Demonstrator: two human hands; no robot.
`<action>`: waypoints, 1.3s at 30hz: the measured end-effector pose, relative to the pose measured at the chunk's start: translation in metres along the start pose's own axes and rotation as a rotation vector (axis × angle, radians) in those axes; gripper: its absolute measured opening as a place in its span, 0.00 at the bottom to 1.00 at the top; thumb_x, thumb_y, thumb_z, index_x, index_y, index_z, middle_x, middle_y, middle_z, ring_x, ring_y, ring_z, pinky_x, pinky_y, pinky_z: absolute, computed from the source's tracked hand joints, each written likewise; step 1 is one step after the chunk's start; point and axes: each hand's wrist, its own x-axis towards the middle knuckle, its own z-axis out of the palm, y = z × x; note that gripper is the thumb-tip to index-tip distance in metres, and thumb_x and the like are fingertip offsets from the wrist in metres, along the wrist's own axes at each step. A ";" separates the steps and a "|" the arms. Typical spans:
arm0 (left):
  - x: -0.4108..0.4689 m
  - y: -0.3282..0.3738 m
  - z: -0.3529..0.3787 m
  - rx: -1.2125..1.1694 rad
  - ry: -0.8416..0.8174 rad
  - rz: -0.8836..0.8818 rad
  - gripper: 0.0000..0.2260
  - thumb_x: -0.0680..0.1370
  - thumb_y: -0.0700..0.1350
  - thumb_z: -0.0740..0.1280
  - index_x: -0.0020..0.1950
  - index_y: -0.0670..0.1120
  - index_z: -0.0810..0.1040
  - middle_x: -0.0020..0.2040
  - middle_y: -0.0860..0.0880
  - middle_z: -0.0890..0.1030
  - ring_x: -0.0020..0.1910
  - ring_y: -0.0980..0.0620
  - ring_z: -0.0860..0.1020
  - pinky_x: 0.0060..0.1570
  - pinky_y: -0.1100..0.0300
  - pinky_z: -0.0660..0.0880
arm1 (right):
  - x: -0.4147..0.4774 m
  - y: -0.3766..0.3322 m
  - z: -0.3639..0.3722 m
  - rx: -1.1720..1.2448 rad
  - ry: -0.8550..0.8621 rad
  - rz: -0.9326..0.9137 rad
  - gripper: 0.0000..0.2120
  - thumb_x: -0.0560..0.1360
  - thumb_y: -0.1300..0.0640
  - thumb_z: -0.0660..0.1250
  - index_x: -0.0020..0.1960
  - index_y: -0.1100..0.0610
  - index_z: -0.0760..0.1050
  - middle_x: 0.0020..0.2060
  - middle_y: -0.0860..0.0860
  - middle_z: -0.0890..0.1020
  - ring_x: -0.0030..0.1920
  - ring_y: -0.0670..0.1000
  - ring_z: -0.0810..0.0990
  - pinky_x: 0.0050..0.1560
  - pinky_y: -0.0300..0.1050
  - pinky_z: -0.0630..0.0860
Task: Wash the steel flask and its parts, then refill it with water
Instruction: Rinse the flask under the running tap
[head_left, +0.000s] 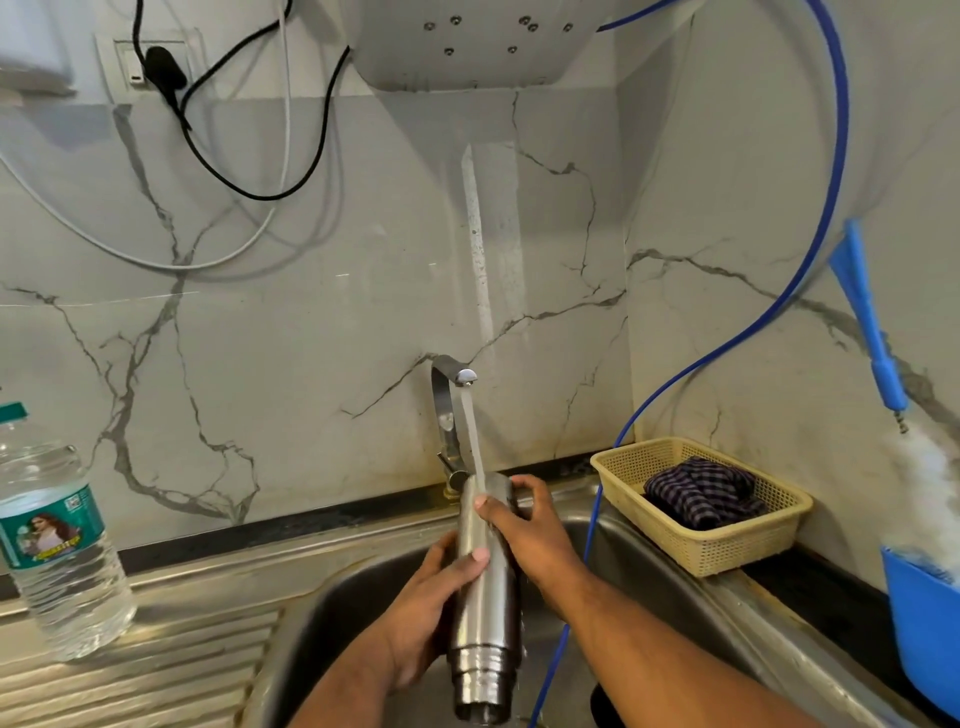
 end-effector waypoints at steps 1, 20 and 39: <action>0.000 0.005 0.001 -0.010 0.010 0.001 0.52 0.56 0.62 0.84 0.76 0.57 0.65 0.60 0.39 0.83 0.54 0.40 0.84 0.52 0.48 0.82 | 0.001 0.001 -0.001 -0.019 -0.006 0.032 0.23 0.77 0.44 0.72 0.66 0.40 0.66 0.62 0.54 0.78 0.51 0.53 0.84 0.40 0.43 0.82; -0.009 0.019 0.021 0.072 0.280 0.012 0.29 0.75 0.67 0.67 0.48 0.38 0.83 0.28 0.46 0.76 0.21 0.54 0.69 0.21 0.64 0.65 | -0.011 0.031 -0.033 -0.309 -0.512 0.369 0.44 0.59 0.36 0.84 0.69 0.52 0.75 0.55 0.51 0.87 0.55 0.53 0.86 0.54 0.61 0.84; 0.003 0.009 0.017 0.582 0.473 0.378 0.13 0.74 0.62 0.73 0.51 0.56 0.81 0.43 0.55 0.84 0.43 0.59 0.82 0.42 0.63 0.78 | -0.001 0.029 -0.012 -0.510 -0.224 0.075 0.35 0.64 0.54 0.83 0.67 0.47 0.72 0.56 0.46 0.83 0.56 0.46 0.83 0.57 0.44 0.81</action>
